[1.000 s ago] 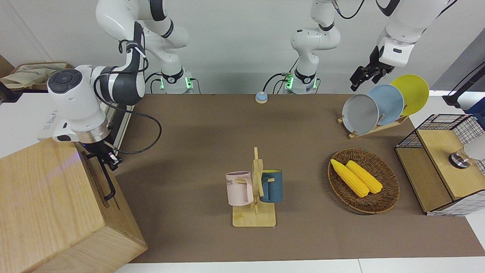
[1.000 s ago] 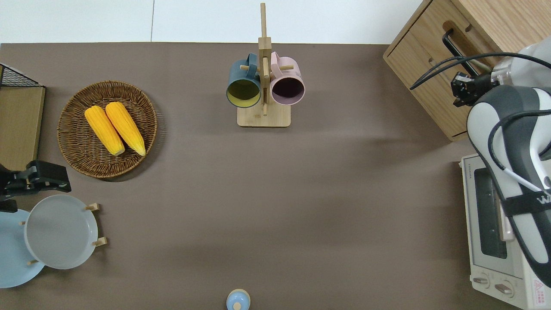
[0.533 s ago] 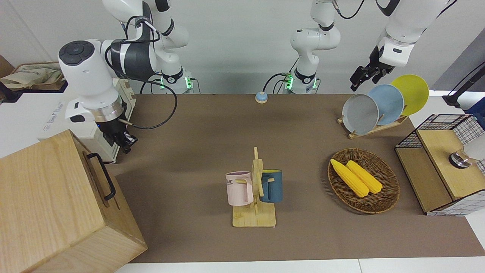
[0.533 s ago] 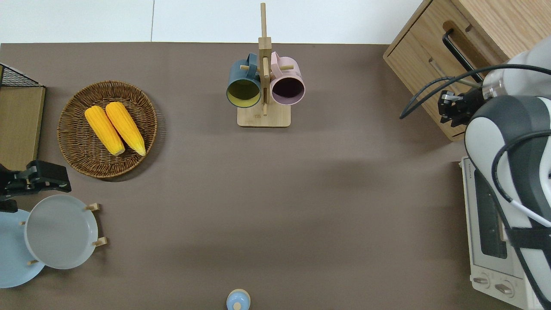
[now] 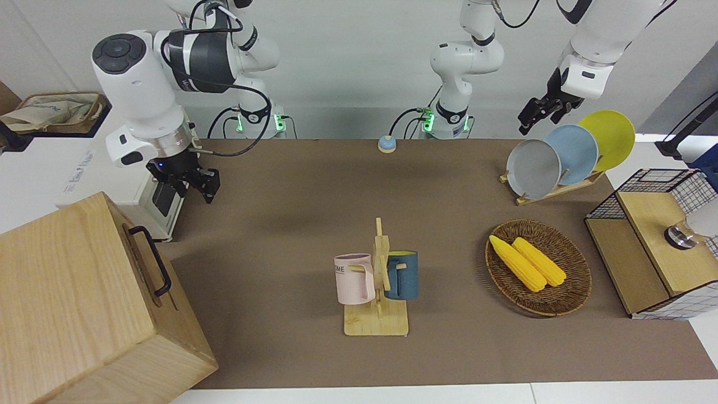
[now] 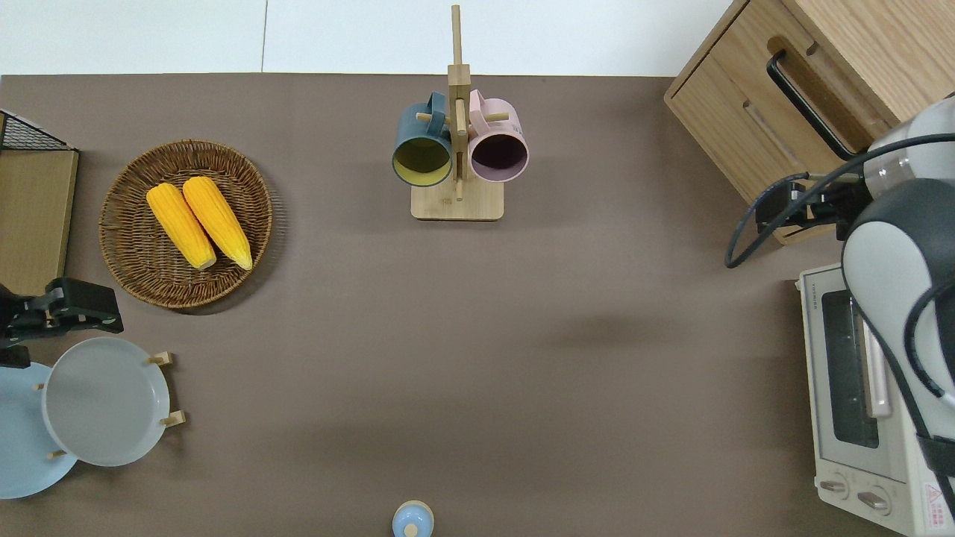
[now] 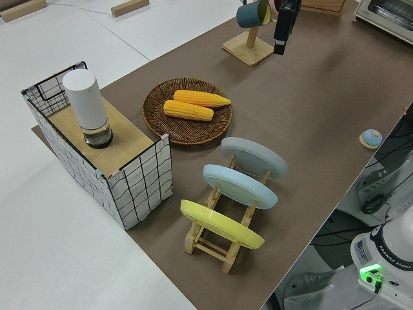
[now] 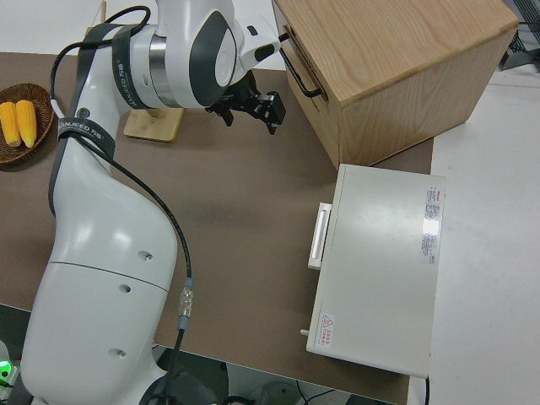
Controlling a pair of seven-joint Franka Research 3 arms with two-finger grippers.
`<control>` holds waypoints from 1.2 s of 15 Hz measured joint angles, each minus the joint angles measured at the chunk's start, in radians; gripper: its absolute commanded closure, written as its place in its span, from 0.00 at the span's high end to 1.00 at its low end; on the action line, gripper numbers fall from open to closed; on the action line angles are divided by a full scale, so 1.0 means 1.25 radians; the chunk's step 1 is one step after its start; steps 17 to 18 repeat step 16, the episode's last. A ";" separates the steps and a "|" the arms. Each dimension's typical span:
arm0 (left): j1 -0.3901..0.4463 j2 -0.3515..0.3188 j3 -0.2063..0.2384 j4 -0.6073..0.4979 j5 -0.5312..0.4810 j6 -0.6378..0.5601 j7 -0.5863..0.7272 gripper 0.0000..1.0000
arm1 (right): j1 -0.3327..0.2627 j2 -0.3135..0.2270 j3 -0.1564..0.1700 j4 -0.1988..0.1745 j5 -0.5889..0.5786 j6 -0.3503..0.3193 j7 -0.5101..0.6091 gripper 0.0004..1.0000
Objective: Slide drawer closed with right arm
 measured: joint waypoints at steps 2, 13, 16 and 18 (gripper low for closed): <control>0.000 0.000 0.000 0.000 0.000 0.000 0.000 0.99 | 0.000 -0.025 0.004 -0.003 0.000 -0.019 -0.016 0.98; 0.000 0.000 0.000 0.000 0.000 0.000 0.000 0.99 | -0.042 -0.139 0.051 -0.119 -0.001 0.007 -0.074 0.98; 0.000 0.000 0.000 0.000 0.000 0.000 0.000 0.99 | -0.042 -0.139 0.053 -0.119 -0.001 0.007 -0.089 0.98; 0.000 0.000 0.000 0.000 0.000 0.000 0.000 0.99 | -0.042 -0.139 0.053 -0.119 -0.001 0.007 -0.089 0.98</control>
